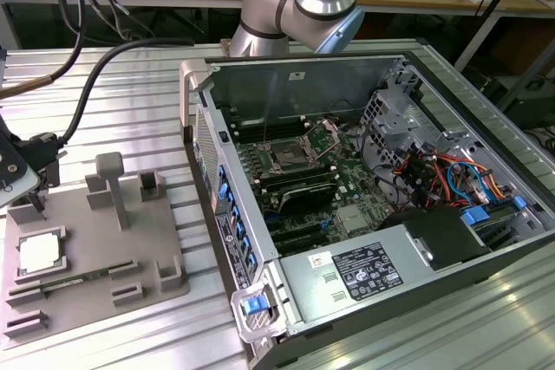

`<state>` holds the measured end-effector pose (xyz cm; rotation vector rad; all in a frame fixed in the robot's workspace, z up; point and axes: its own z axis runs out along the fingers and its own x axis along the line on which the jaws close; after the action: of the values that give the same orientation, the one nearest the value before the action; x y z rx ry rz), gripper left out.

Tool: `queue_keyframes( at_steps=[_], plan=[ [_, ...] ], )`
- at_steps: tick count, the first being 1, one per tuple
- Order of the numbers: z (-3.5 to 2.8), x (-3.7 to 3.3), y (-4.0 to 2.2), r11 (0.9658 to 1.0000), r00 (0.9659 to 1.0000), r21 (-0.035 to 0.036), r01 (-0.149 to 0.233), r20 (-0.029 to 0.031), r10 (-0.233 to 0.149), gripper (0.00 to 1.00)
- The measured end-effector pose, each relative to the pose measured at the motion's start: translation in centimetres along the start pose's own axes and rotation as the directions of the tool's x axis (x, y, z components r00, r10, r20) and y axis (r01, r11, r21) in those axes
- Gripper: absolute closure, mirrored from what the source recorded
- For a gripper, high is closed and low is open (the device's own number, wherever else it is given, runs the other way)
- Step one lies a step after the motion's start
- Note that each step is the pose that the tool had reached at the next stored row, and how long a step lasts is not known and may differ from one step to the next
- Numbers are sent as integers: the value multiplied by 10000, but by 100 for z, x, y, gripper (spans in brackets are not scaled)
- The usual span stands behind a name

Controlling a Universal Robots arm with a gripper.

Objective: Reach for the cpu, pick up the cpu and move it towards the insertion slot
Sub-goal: 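Pick up the cpu and move it towards the insertion slot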

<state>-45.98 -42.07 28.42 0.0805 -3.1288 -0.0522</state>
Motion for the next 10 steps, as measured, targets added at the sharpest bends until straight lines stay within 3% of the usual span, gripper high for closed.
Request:
queue_keyframes(
  at_steps=[10],
  plan=[
    [26, 0, -14, 10000, 10000, 1, 2, -1, -2, 34]
  ],
)
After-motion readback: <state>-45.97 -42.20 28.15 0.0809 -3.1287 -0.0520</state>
